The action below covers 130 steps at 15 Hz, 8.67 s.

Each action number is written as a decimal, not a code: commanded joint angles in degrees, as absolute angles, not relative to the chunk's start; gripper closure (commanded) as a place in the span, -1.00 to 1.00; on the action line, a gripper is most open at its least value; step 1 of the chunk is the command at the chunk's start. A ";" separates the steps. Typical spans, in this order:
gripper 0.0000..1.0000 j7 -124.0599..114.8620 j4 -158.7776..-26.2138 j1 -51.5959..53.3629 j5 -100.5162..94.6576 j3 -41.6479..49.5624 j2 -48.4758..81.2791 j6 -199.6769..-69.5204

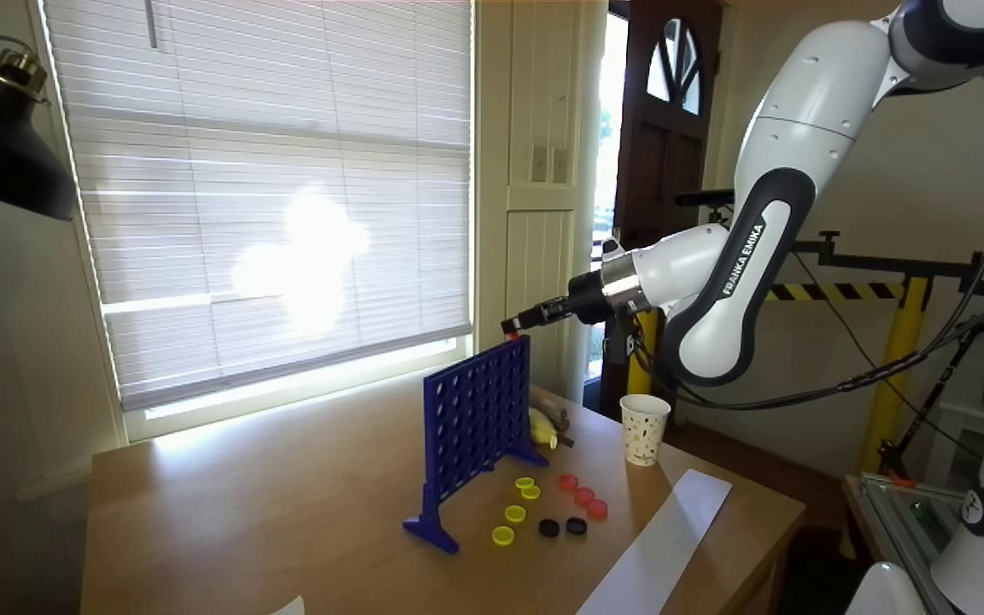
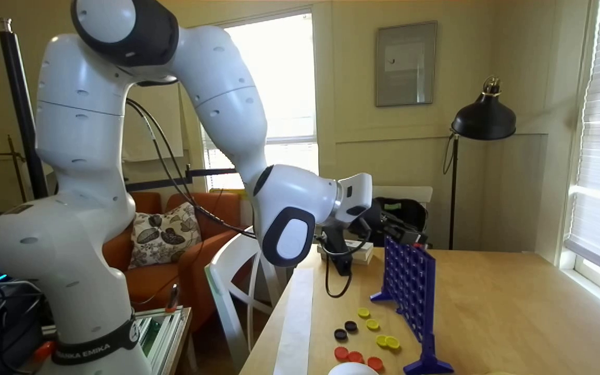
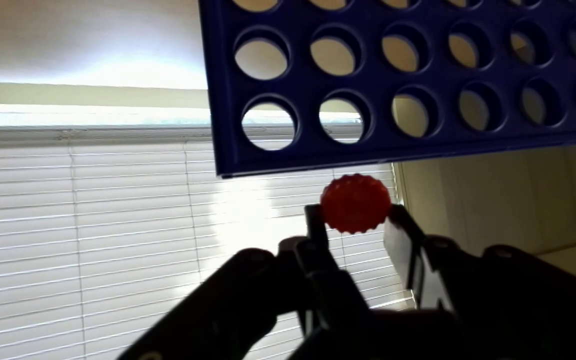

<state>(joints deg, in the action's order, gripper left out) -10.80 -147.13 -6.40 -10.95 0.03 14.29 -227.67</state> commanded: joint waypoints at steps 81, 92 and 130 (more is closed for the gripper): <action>0.80 -7.65 -143.29 -5.66 -9.21 -0.06 21.69 -235.44; 0.80 -6.20 -143.66 -5.31 -8.31 0.16 23.26 -239.76; 0.30 -7.29 -143.75 -5.50 -7.78 0.10 22.84 -239.86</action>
<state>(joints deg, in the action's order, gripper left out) -7.37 -143.70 -5.55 -7.96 0.17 23.00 -240.03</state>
